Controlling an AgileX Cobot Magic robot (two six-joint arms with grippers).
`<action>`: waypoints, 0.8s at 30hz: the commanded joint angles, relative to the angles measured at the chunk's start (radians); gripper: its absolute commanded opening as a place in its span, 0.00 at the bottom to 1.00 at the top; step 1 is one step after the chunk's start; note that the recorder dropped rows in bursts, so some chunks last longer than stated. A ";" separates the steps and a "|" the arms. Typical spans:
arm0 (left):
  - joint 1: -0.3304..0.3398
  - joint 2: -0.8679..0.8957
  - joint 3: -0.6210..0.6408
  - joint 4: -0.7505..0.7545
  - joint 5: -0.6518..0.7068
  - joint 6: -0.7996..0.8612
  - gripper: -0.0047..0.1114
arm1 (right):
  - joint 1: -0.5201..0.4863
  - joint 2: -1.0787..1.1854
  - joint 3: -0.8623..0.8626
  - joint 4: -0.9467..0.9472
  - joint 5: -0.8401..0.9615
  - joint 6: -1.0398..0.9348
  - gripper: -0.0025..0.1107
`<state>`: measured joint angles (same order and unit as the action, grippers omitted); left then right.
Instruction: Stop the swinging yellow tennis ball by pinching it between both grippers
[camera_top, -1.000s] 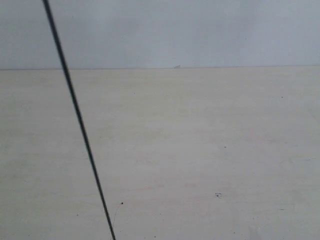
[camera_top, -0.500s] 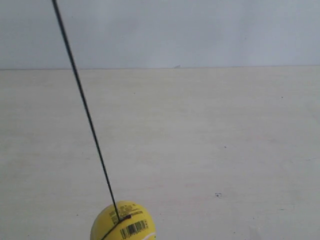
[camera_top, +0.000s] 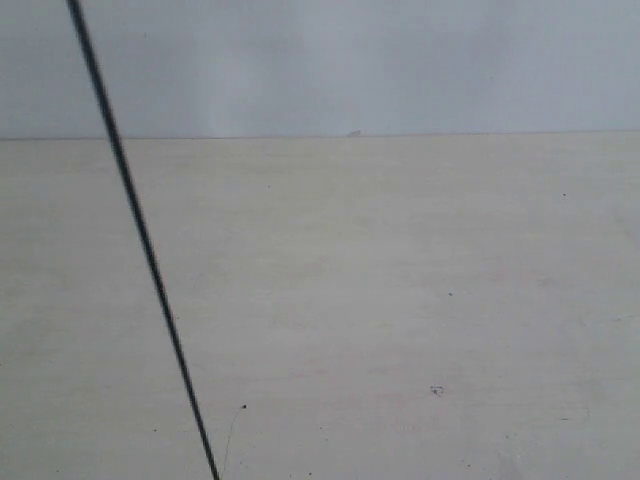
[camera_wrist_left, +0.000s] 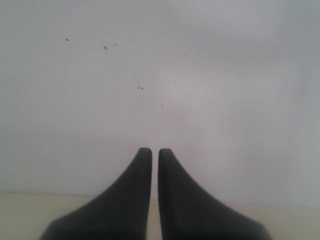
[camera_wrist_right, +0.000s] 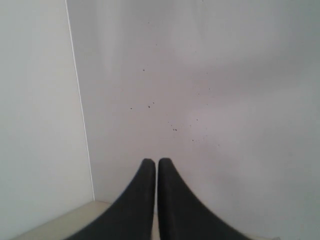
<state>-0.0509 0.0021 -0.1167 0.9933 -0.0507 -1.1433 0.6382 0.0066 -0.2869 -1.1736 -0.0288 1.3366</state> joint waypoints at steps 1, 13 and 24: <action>0.045 -0.002 -0.001 -0.002 -0.003 -0.010 0.08 | 0.000 -0.007 -0.005 -0.004 0.000 -0.003 0.02; 0.079 -0.002 -0.001 -0.002 -0.003 -0.010 0.08 | 0.000 -0.007 -0.005 -0.004 0.000 -0.003 0.02; 0.079 -0.002 0.001 -0.015 -0.001 -0.010 0.08 | 0.000 -0.007 -0.005 -0.004 0.000 -0.003 0.02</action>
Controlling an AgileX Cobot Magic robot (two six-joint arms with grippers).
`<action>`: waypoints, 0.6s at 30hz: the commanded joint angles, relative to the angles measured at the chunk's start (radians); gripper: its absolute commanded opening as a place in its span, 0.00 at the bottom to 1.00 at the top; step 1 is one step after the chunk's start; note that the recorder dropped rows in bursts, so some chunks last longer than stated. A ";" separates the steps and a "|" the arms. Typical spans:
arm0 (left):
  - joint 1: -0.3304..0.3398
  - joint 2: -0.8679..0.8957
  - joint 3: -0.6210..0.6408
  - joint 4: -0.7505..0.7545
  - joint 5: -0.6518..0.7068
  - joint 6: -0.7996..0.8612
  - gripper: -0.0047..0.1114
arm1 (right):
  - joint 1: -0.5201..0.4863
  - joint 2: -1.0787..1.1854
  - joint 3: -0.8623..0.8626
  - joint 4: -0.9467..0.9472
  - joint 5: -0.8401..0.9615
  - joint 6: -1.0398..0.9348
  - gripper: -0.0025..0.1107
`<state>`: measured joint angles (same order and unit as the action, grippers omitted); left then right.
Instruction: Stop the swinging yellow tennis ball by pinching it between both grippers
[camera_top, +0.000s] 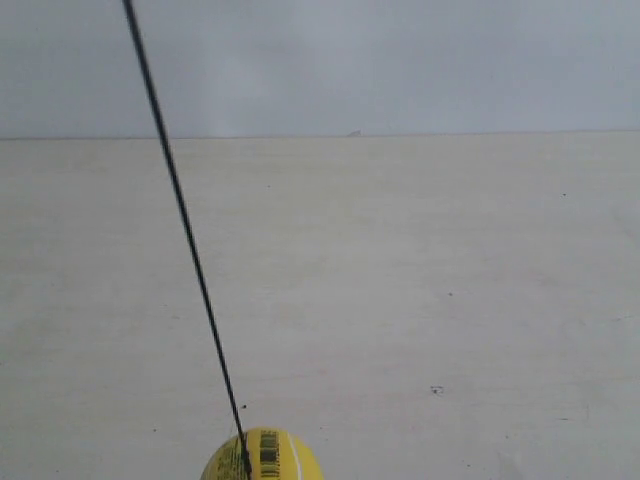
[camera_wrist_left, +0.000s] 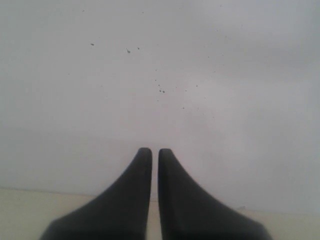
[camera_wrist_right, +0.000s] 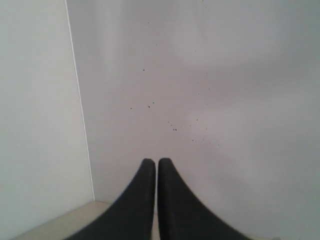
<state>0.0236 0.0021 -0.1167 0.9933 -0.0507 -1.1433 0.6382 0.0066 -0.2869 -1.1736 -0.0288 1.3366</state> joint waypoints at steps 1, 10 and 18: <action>0.004 -0.002 0.001 -0.040 -0.001 -0.010 0.08 | 0.000 -0.007 -0.005 -0.004 0.000 -0.003 0.02; 0.004 -0.002 0.002 -0.790 -0.001 -0.010 0.08 | 0.000 -0.007 -0.005 -0.004 -0.011 -0.003 0.02; 0.003 -0.002 0.009 -0.890 -0.001 -0.010 0.08 | 0.000 -0.007 -0.005 -0.004 -0.011 -0.003 0.02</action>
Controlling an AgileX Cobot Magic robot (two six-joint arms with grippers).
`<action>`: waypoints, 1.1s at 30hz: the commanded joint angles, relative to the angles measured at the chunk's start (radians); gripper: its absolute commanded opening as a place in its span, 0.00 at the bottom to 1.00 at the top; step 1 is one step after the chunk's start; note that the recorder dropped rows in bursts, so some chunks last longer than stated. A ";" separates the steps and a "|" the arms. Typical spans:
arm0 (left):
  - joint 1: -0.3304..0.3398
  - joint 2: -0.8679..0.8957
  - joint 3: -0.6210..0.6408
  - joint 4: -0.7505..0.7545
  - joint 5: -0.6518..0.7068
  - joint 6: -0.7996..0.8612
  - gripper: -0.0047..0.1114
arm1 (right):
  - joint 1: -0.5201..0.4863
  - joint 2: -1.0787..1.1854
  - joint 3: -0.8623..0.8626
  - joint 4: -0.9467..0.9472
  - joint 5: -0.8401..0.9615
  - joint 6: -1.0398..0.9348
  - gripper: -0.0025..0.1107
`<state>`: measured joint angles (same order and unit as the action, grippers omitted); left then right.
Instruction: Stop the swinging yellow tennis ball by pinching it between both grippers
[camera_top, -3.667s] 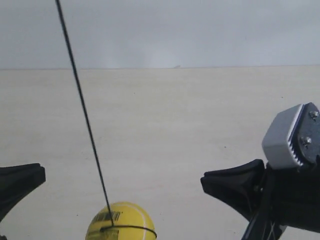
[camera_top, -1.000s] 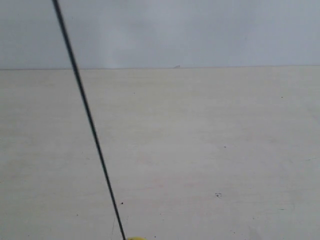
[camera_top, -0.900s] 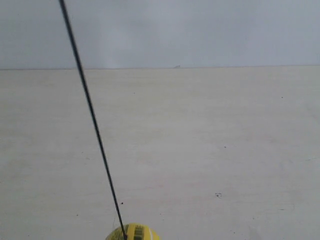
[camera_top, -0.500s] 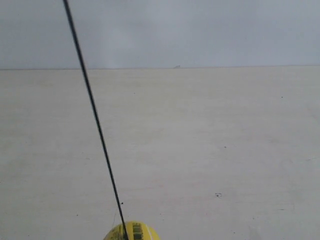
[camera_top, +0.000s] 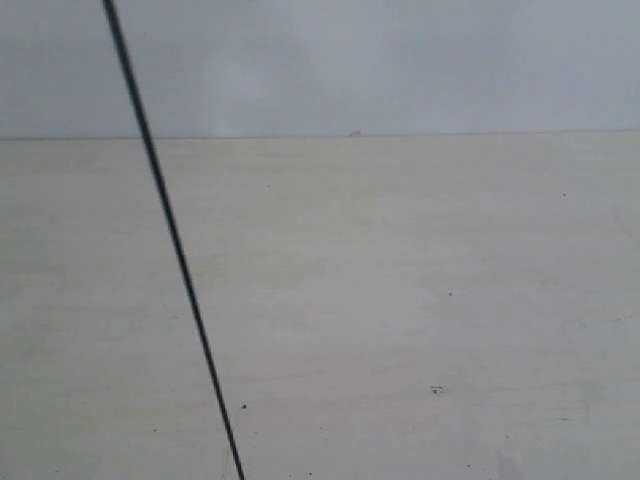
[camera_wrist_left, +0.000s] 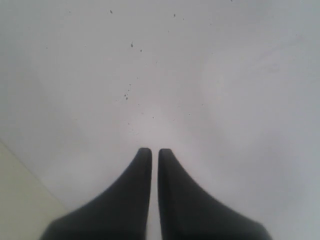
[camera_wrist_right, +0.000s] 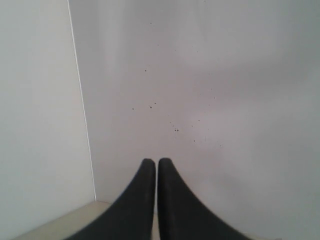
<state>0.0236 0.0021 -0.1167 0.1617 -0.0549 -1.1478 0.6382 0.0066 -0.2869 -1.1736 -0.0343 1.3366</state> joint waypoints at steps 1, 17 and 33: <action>0.003 -0.002 0.017 -0.079 0.002 -0.005 0.08 | 0.000 -0.007 -0.005 -0.004 -0.006 -0.003 0.02; 0.003 -0.002 0.117 -0.121 0.250 -0.005 0.08 | 0.000 -0.007 -0.005 -0.004 -0.006 -0.003 0.02; 0.003 -0.002 0.117 -0.121 0.363 0.011 0.08 | 0.000 -0.007 -0.005 -0.004 -0.006 -0.003 0.02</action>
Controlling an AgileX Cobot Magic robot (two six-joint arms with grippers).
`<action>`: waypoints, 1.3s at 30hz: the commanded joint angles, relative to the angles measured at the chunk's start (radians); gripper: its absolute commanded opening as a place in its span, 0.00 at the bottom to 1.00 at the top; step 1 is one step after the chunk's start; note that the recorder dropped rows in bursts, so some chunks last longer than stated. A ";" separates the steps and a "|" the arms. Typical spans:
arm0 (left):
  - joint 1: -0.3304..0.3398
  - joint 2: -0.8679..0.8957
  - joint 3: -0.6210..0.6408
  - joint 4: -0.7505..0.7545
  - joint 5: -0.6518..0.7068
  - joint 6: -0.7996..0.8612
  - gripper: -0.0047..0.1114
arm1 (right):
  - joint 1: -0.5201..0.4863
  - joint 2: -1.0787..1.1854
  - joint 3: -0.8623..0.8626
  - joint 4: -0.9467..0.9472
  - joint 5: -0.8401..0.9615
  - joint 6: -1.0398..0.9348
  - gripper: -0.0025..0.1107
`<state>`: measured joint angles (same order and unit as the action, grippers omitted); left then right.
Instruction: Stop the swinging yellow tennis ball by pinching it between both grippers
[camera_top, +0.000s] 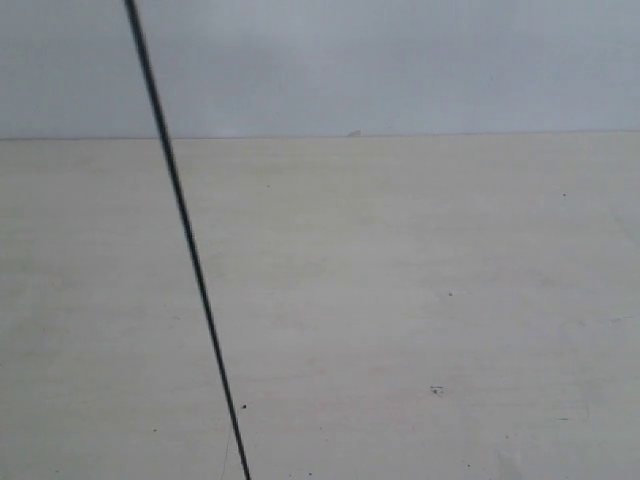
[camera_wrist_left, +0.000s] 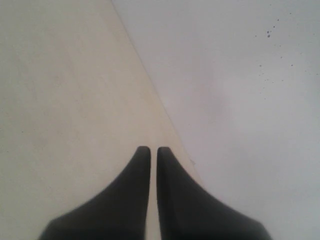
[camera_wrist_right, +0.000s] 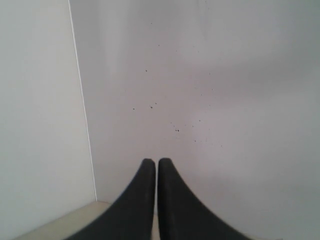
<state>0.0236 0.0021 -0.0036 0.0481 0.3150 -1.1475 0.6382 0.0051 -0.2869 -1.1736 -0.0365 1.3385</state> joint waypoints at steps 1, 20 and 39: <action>0.003 -0.002 0.004 -0.007 -0.007 0.012 0.08 | 0.000 -0.005 -0.005 -0.004 -0.003 -0.005 0.02; 0.003 -0.002 0.004 -0.007 -0.007 1.321 0.08 | 0.000 -0.005 -0.005 -0.004 0.011 -0.005 0.02; 0.003 -0.002 0.004 -0.007 -0.005 1.321 0.08 | 0.000 -0.005 -0.005 -0.004 0.011 -0.005 0.02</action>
<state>0.0236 0.0021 -0.0036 0.0442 0.3150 0.1687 0.6382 0.0051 -0.2869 -1.1736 -0.0287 1.3385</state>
